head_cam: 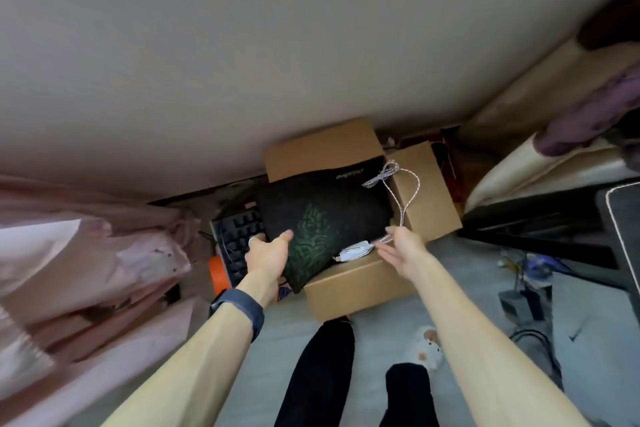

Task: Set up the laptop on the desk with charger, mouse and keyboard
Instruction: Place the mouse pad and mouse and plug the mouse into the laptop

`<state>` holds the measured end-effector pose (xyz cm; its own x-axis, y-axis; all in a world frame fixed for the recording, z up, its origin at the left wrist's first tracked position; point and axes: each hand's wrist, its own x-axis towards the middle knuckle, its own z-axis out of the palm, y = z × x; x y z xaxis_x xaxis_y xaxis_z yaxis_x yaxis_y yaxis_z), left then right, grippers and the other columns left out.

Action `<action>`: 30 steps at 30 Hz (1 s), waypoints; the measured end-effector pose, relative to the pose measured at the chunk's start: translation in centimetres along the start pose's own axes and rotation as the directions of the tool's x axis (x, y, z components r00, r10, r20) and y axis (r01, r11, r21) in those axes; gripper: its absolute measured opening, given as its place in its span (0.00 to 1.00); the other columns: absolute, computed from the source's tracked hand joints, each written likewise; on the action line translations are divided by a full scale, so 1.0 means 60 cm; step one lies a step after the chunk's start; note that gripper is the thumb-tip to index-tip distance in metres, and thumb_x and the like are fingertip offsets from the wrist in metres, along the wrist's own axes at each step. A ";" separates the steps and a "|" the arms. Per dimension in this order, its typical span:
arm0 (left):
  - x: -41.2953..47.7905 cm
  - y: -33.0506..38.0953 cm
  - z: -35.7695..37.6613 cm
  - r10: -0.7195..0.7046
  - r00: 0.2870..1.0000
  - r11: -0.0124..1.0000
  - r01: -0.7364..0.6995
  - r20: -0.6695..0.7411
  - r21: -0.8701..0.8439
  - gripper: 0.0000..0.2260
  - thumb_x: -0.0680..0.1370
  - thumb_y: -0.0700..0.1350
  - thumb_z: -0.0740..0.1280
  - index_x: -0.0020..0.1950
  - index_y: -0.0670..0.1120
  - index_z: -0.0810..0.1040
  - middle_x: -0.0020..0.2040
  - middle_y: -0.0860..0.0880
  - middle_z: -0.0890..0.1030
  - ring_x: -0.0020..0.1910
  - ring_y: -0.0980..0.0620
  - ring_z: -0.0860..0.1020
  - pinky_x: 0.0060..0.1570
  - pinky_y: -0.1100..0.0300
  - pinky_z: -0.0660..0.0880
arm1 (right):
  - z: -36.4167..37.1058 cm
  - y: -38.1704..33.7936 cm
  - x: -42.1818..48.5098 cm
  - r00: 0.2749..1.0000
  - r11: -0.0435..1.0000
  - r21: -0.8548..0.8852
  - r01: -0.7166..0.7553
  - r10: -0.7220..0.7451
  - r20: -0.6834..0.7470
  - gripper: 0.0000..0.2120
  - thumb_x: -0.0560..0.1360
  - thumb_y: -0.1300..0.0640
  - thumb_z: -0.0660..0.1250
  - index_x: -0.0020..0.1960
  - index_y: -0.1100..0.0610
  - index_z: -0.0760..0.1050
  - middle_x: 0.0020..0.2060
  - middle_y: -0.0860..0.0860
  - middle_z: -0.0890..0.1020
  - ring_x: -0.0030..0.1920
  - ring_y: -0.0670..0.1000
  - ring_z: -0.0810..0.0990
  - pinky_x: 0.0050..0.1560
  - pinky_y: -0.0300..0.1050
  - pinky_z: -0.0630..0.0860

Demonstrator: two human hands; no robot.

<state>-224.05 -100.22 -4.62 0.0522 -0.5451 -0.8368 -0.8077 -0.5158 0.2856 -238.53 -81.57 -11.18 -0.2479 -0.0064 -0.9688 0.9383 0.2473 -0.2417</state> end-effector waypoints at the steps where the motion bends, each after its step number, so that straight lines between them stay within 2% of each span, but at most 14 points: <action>1: 0.011 0.000 0.003 -0.022 1.000 1.000 0.022 -0.018 0.004 0.35 0.77 0.56 0.69 0.78 0.43 0.59 0.75 0.42 0.65 0.70 0.39 0.68 0.63 0.48 0.69 | 0.007 -0.002 0.022 0.999 0.997 0.062 -0.035 0.037 -0.028 0.14 0.82 0.64 0.58 0.66 0.60 0.71 0.72 0.59 0.69 0.62 0.59 0.80 0.63 0.53 0.78; 3: 0.030 -0.008 0.009 -0.048 0.999 0.999 0.048 -0.010 -0.006 0.35 0.77 0.55 0.70 0.77 0.43 0.60 0.74 0.42 0.67 0.69 0.39 0.69 0.61 0.48 0.70 | 0.013 -0.002 0.058 0.992 0.979 0.175 -0.109 0.117 -0.035 0.09 0.81 0.63 0.59 0.61 0.57 0.71 0.74 0.60 0.66 0.59 0.59 0.81 0.61 0.53 0.79; 6: 0.048 -0.020 0.012 -0.056 0.998 0.998 0.056 0.000 0.037 0.32 0.77 0.54 0.70 0.76 0.42 0.63 0.71 0.43 0.70 0.62 0.41 0.73 0.54 0.50 0.72 | 0.021 0.004 0.097 0.980 0.944 0.272 -0.185 0.197 -0.018 0.11 0.80 0.59 0.63 0.62 0.53 0.72 0.76 0.59 0.64 0.57 0.59 0.82 0.62 0.55 0.79; 9: 0.053 -0.014 0.008 0.003 0.999 0.994 0.001 -0.038 0.112 0.24 0.79 0.54 0.68 0.68 0.43 0.68 0.60 0.44 0.74 0.46 0.47 0.75 0.38 0.55 0.72 | 0.035 0.004 0.107 0.993 0.988 0.096 -0.117 0.118 0.000 0.18 0.81 0.55 0.66 0.70 0.52 0.70 0.73 0.57 0.68 0.61 0.56 0.79 0.63 0.53 0.77; 11: 0.054 -0.015 0.005 0.100 0.993 0.967 -0.083 -0.059 0.240 0.16 0.78 0.55 0.68 0.58 0.46 0.71 0.58 0.44 0.76 0.44 0.47 0.76 0.38 0.55 0.72 | 0.039 0.011 0.104 0.999 0.996 -0.078 -0.036 0.036 0.002 0.15 0.79 0.51 0.68 0.65 0.52 0.73 0.63 0.54 0.76 0.58 0.54 0.78 0.59 0.50 0.76; 13: 0.050 -0.020 0.005 0.222 0.975 0.883 -0.213 0.026 0.418 0.11 0.79 0.55 0.67 0.49 0.49 0.70 0.56 0.44 0.77 0.45 0.46 0.78 0.42 0.54 0.73 | 0.036 0.023 0.100 0.992 0.944 -0.316 0.092 -0.115 -0.057 0.07 0.79 0.48 0.67 0.50 0.51 0.77 0.49 0.52 0.80 0.53 0.56 0.79 0.58 0.52 0.75; 14: 0.044 -0.021 0.006 0.273 0.957 0.812 -0.283 0.096 0.510 0.10 0.80 0.55 0.65 0.48 0.49 0.69 0.53 0.45 0.77 0.44 0.46 0.77 0.41 0.53 0.73 | 0.031 0.030 0.099 0.972 0.873 -0.460 0.159 -0.221 -0.084 0.10 0.80 0.47 0.65 0.45 0.53 0.76 0.44 0.52 0.80 0.52 0.59 0.80 0.59 0.54 0.75; 17: 0.019 -0.007 0.009 0.460 0.850 0.522 -0.493 0.257 0.696 0.07 0.82 0.52 0.58 0.53 0.48 0.67 0.46 0.49 0.74 0.39 0.47 0.74 0.34 0.53 0.70 | 0.017 0.044 0.081 0.929 0.714 -0.654 0.249 -0.366 -0.046 0.19 0.79 0.42 0.53 0.45 0.55 0.73 0.43 0.54 0.84 0.52 0.62 0.81 0.61 0.58 0.74; 19: -0.002 0.009 0.002 0.537 0.782 0.448 -0.582 0.316 0.679 0.06 0.81 0.51 0.57 0.52 0.49 0.66 0.41 0.49 0.74 0.36 0.46 0.75 0.32 0.53 0.69 | 0.019 0.047 0.034 0.918 0.689 -0.656 0.309 -0.397 0.016 0.19 0.77 0.39 0.48 0.46 0.50 0.70 0.39 0.47 0.86 0.50 0.58 0.83 0.60 0.57 0.75; 21: -0.032 0.022 -0.011 0.554 0.738 0.466 -0.658 0.385 0.591 0.05 0.81 0.49 0.57 0.48 0.49 0.66 0.39 0.46 0.76 0.34 0.44 0.75 0.32 0.52 0.68 | 0.017 0.056 -0.036 0.903 0.686 -0.637 0.352 -0.428 0.037 0.15 0.80 0.44 0.49 0.47 0.49 0.71 0.34 0.41 0.86 0.49 0.54 0.83 0.57 0.54 0.75; 24: -0.093 0.043 -0.040 0.628 0.623 0.432 -0.778 0.466 0.457 0.03 0.79 0.47 0.59 0.47 0.49 0.68 0.60 0.53 0.77 0.51 0.48 0.77 0.44 0.50 0.74 | -0.001 0.075 -0.154 0.882 0.740 -0.546 0.392 -0.471 -0.005 0.12 0.82 0.49 0.52 0.46 0.49 0.72 0.34 0.40 0.85 0.48 0.51 0.83 0.57 0.53 0.76; 26: -0.151 0.071 -0.058 0.673 0.560 0.417 -0.827 0.483 0.377 0.04 0.77 0.45 0.60 0.44 0.49 0.67 0.65 0.56 0.75 0.58 0.50 0.74 0.50 0.54 0.71 | -0.024 0.079 -0.236 0.864 0.784 -0.464 0.413 -0.498 -0.073 0.13 0.83 0.50 0.54 0.46 0.52 0.73 0.34 0.44 0.86 0.43 0.48 0.84 0.56 0.53 0.77; 28: -0.200 0.092 -0.066 0.679 0.545 0.424 -0.838 0.493 0.342 0.03 0.77 0.45 0.60 0.44 0.51 0.67 0.53 0.52 0.79 0.48 0.47 0.75 0.43 0.54 0.69 | -0.042 0.078 -0.296 0.838 0.790 -0.427 0.440 -0.532 -0.122 0.13 0.84 0.51 0.55 0.46 0.55 0.73 0.34 0.48 0.86 0.39 0.46 0.84 0.55 0.53 0.78; 30: -0.279 0.114 -0.074 0.683 0.514 0.397 -0.858 0.519 0.326 0.05 0.78 0.46 0.58 0.43 0.51 0.64 0.38 0.49 0.76 0.35 0.46 0.71 0.36 0.52 0.67 | -0.078 0.071 -0.375 0.795 0.782 -0.400 0.478 -0.579 -0.182 0.14 0.84 0.52 0.55 0.46 0.57 0.73 0.33 0.48 0.86 0.35 0.43 0.83 0.54 0.53 0.78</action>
<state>-227.83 -97.54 13.39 -0.8299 -0.2889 -0.4773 -0.5570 0.4788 0.6786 -230.10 -75.84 9.85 -0.7842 0.0279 -0.6199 0.5188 0.5776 -0.6303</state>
